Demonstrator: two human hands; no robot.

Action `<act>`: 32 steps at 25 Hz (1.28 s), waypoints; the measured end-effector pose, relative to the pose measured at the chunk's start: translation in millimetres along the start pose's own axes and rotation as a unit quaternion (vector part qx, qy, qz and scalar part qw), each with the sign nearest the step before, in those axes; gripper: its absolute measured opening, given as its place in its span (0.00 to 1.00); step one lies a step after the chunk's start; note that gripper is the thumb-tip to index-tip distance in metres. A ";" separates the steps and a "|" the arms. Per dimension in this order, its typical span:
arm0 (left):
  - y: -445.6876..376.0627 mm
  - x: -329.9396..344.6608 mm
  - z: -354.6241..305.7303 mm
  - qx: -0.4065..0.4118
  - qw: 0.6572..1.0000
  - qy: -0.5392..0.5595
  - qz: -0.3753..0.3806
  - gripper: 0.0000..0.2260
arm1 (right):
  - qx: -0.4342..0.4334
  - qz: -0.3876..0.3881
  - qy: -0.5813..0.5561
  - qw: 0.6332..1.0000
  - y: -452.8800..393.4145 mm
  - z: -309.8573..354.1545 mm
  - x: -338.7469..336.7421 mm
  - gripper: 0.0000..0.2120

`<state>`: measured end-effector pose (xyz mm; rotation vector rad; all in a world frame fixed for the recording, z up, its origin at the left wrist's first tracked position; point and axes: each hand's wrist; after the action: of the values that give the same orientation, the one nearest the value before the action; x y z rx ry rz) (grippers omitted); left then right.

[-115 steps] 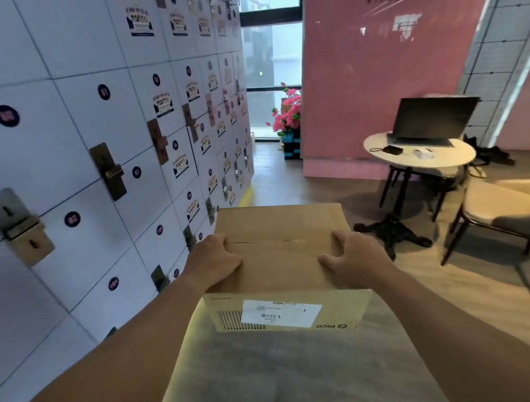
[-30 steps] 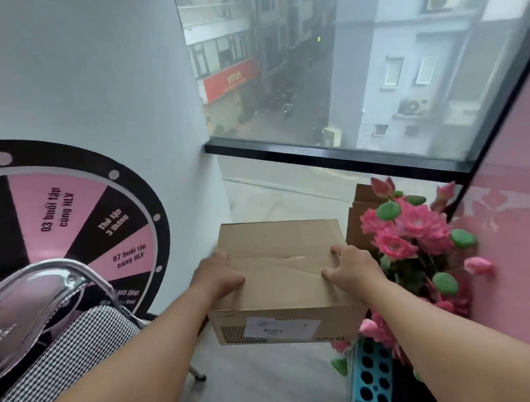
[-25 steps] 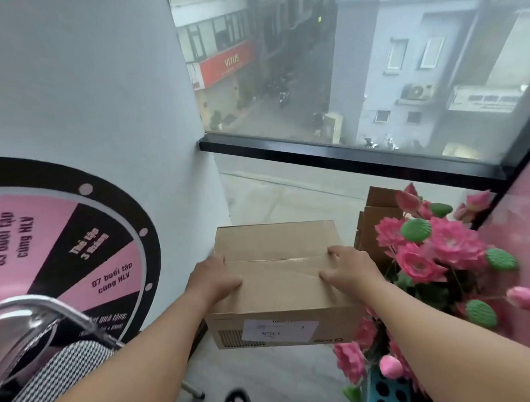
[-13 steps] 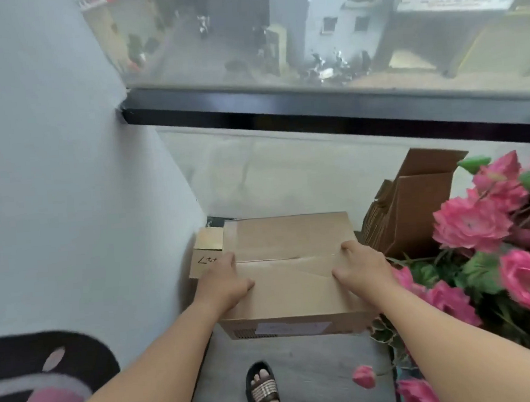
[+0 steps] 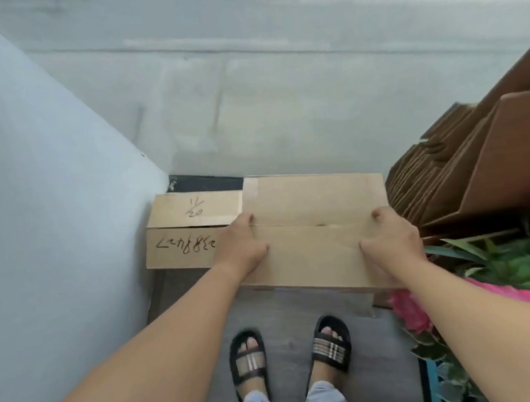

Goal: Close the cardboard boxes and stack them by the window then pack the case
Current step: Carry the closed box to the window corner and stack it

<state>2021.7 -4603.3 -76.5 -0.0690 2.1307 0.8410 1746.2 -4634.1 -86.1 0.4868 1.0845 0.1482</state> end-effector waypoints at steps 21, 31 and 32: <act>-140.9 139.2 73.4 0.003 0.992 -0.088 0.089 0.16 | 0.019 0.067 0.017 0.997 -113.7 -62.7 165.1 0.34; -81.5 108.8 18.6 0.034 0.972 -0.232 -0.031 0.13 | -0.014 0.086 0.083 0.993 -90.4 -31.6 106.6 0.33; -75.3 94.4 8.8 0.050 0.970 -0.235 -0.033 0.12 | -0.020 0.087 0.076 0.993 -85.2 -23.6 90.5 0.32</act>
<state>1989.8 -4634.9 -189.0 0.1026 1.7099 0.6351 1757.9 -4670.7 -206.7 0.5411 1.1854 0.3655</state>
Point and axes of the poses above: each hand's wrist, its own y-axis away from the middle knuckle, its own x-axis out of the palm, z = x × y, and after that the axes turned 5 degrees about -x, right-handed
